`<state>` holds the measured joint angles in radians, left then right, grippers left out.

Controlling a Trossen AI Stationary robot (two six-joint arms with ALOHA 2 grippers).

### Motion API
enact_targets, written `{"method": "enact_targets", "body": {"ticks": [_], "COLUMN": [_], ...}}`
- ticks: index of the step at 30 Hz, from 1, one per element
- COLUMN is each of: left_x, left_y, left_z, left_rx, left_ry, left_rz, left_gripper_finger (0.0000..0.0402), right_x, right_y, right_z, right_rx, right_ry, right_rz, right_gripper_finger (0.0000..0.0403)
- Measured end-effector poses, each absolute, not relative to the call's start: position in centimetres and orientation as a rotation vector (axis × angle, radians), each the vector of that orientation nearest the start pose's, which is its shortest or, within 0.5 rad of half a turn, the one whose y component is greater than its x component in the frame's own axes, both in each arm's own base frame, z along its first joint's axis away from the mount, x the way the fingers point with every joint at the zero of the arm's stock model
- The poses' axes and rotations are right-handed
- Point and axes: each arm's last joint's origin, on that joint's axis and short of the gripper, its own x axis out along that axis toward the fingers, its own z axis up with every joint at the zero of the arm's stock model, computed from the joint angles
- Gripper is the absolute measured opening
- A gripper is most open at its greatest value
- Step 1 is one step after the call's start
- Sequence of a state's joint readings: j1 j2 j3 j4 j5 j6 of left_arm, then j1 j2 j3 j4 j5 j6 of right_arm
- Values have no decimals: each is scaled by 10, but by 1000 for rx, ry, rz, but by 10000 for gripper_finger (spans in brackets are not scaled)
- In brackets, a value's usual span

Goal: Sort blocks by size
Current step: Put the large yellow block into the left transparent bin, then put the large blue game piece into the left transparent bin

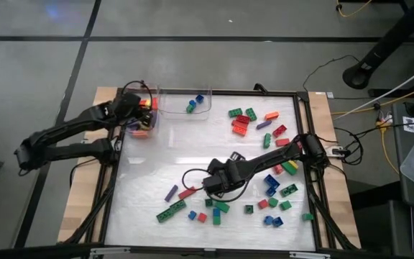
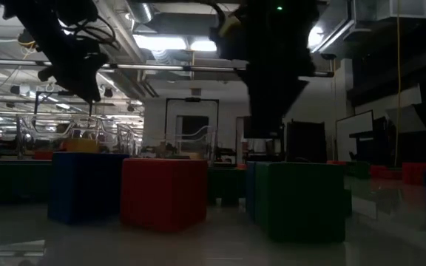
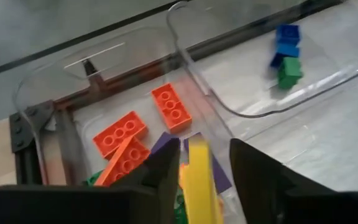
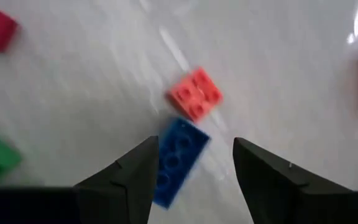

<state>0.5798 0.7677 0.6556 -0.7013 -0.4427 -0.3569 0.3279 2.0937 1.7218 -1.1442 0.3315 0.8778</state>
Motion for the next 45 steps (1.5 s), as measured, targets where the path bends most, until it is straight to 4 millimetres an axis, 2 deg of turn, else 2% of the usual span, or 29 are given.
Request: {"method": "enact_targets", "body": {"ticks": [4, 8, 16, 25, 28, 33, 40, 45], "left_x": [116, 117, 117, 114, 116, 124, 137, 148], "left_y": [94, 94, 94, 90, 88, 79, 65, 54], "left_z": [247, 247, 247, 242, 241, 241, 245, 249], "left_rx": [-373, -371, -354, -407, -498, -617, -764, -816], "left_ry": [692, 700, 712, 769, 763, 763, 717, 670], "left_rz": [1123, 1123, 1113, 1070, 972, 718, 500, 433], "left_gripper_finger": [174, 192, 189, 186, 186, 186, 186, 185], "right_x": [387, 384, 381, 377, 377, 382, 403, 423], "right_y": [124, 124, 123, 123, 122, 123, 124, 119], "right_z": [201, 191, 171, 146, 146, 149, 171, 184], "right_rx": [339, 410, 486, 528, 509, 409, 176, 67], "right_ry": [1315, 1338, 1306, 1298, 1287, 1270, 1072, 885], "right_rz": [-623, -651, -695, -662, -659, -567, -503, -469], "right_gripper_finger": [205, 205, 205, 204, 190, 133, 133, 155]}}
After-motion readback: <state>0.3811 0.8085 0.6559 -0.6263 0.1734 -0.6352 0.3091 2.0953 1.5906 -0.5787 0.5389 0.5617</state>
